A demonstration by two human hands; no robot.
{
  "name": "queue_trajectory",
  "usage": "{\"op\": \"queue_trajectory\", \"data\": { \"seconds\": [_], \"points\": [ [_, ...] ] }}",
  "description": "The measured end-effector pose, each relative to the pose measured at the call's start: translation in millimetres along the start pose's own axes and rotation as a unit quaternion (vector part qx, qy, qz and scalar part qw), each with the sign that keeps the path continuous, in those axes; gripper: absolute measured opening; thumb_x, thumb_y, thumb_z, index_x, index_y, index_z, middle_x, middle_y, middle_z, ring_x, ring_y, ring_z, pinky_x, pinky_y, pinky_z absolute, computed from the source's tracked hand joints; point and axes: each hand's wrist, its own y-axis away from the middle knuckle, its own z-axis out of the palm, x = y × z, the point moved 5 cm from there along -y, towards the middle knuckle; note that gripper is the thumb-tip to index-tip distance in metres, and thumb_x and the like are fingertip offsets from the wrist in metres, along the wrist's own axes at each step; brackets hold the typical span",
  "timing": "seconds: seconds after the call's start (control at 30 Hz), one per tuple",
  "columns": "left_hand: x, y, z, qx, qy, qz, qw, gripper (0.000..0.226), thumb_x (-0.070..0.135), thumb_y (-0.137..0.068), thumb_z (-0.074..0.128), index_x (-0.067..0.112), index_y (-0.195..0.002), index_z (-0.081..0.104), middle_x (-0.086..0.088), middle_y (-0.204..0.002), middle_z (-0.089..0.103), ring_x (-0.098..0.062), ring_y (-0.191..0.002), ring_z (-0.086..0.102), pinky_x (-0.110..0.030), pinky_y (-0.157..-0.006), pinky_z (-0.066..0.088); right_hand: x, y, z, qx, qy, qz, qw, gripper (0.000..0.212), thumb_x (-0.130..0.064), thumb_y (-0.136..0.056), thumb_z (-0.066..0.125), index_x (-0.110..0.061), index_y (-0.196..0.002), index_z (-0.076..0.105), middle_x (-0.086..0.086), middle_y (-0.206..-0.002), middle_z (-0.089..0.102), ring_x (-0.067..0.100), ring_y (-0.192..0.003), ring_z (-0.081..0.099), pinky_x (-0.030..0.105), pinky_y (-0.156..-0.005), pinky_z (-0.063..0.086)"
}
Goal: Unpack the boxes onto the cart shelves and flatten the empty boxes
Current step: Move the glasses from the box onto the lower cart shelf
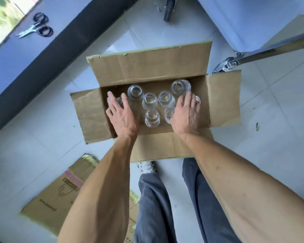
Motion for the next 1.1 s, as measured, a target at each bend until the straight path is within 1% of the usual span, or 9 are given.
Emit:
{"op": "queue_trajectory", "data": {
  "seconds": [0.07, 0.1, 0.17, 0.33, 0.5, 0.6, 0.73, 0.97, 1.1],
  "points": [
    [27, -2, -5, -0.041, 0.015, 0.109, 0.993, 0.055, 0.022, -0.078, 0.066, 0.015, -0.129, 0.047, -0.018, -0.145, 0.037, -0.033, -0.128, 0.039, -0.043, -0.096, 0.039, -21, -2, -2, -0.014, 0.023, -0.099, 0.995, 0.04, -0.011, -0.089, 0.056, -0.011, -0.129, 0.048, 0.014, -0.129, 0.044, 0.03, -0.123, 0.043, 0.042, -0.104, 0.036],
    [37, -3, -6, -0.062, 0.033, 0.127, 0.989, 0.043, 0.02, -0.081, 0.062, 0.014, -0.122, 0.05, -0.015, -0.135, 0.045, -0.033, -0.119, 0.044, -0.042, -0.091, 0.041, -27, -5, -3, -0.018, 0.021, -0.116, 0.993, 0.034, -0.008, -0.089, 0.054, -0.012, -0.123, 0.051, 0.012, -0.123, 0.046, 0.029, -0.116, 0.046, 0.041, -0.099, 0.039],
    [50, -7, -2, -0.085, 0.054, 0.123, 0.987, 0.036, 0.018, -0.086, 0.058, 0.013, -0.121, 0.051, -0.014, -0.125, 0.049, -0.033, -0.113, 0.047, -0.043, -0.09, 0.042, -31, -15, -3, -0.017, 0.022, -0.105, 0.994, 0.03, -0.005, -0.09, 0.051, -0.012, -0.119, 0.051, 0.013, -0.121, 0.045, 0.03, -0.114, 0.047, 0.042, -0.096, 0.04],
    [66, -21, 28, -0.054, 0.005, 0.152, 0.987, 0.042, 0.019, -0.087, 0.059, 0.014, -0.127, 0.047, -0.017, -0.132, 0.044, -0.034, -0.122, 0.043, -0.045, -0.098, 0.039, -20, -43, 13, -0.008, 0.044, -0.033, 0.998, 0.032, -0.005, -0.092, 0.048, -0.014, -0.123, 0.049, 0.018, -0.129, 0.043, 0.034, -0.121, 0.043, 0.043, -0.095, 0.04],
    [61, -42, 52, -0.055, 0.013, 0.085, 0.995, 0.048, 0.015, -0.088, 0.064, 0.012, -0.132, 0.044, -0.017, -0.125, 0.055, -0.035, -0.118, 0.049, -0.046, -0.092, 0.042, -13, -62, 35, -0.033, 0.066, -0.039, 0.996, 0.045, -0.007, -0.085, 0.062, -0.012, -0.127, 0.049, 0.018, -0.125, 0.053, 0.033, -0.116, 0.052, 0.042, -0.083, 0.048],
    [60, -51, 59, -0.048, 0.036, 0.076, 0.995, 0.041, 0.012, -0.087, 0.065, 0.01, -0.125, 0.047, -0.015, -0.121, 0.06, -0.035, -0.116, 0.052, -0.046, -0.085, 0.046, -16, -66, 45, -0.028, 0.051, -0.039, 0.998, 0.041, -0.001, -0.086, 0.058, -0.01, -0.125, 0.051, 0.017, -0.119, 0.056, 0.032, -0.112, 0.055, 0.041, -0.077, 0.05],
    [57, -57, 66, -0.037, 0.043, 0.04, 0.998, 0.029, 0.008, -0.088, 0.061, 0.005, -0.117, 0.059, -0.016, -0.121, 0.06, -0.034, -0.121, 0.047, -0.047, -0.084, 0.049, -16, -74, 50, -0.001, 0.044, -0.038, 0.998, 0.039, 0.004, -0.088, 0.051, -0.008, -0.125, 0.054, 0.016, -0.111, 0.062, 0.031, -0.105, 0.059, 0.038, -0.07, 0.048],
    [61, -60, 58, -0.024, 0.04, 0.058, 0.997, 0.006, 0.004, -0.085, 0.061, 0.005, -0.085, 0.067, -0.018, -0.089, 0.068, -0.037, -0.093, 0.061, -0.039, -0.064, 0.04, -13, -78, 45, 0.011, 0.075, -0.085, 0.993, 0.037, 0.009, -0.086, 0.05, -0.009, -0.117, 0.058, 0.012, -0.088, 0.069, 0.032, -0.087, 0.068, 0.034, -0.06, 0.036],
    [55, -63, 43, -0.015, 0.049, 0.064, 0.997, 0.007, 0.003, -0.083, 0.06, 0.005, -0.084, 0.067, -0.018, -0.086, 0.068, -0.038, -0.088, 0.063, -0.037, -0.063, 0.039, -16, -78, 28, 0.023, 0.08, -0.101, 0.991, 0.041, 0.013, -0.087, 0.046, -0.004, -0.123, 0.054, 0.016, -0.088, 0.069, 0.033, -0.086, 0.068, 0.036, -0.062, 0.037]
  ]
}}
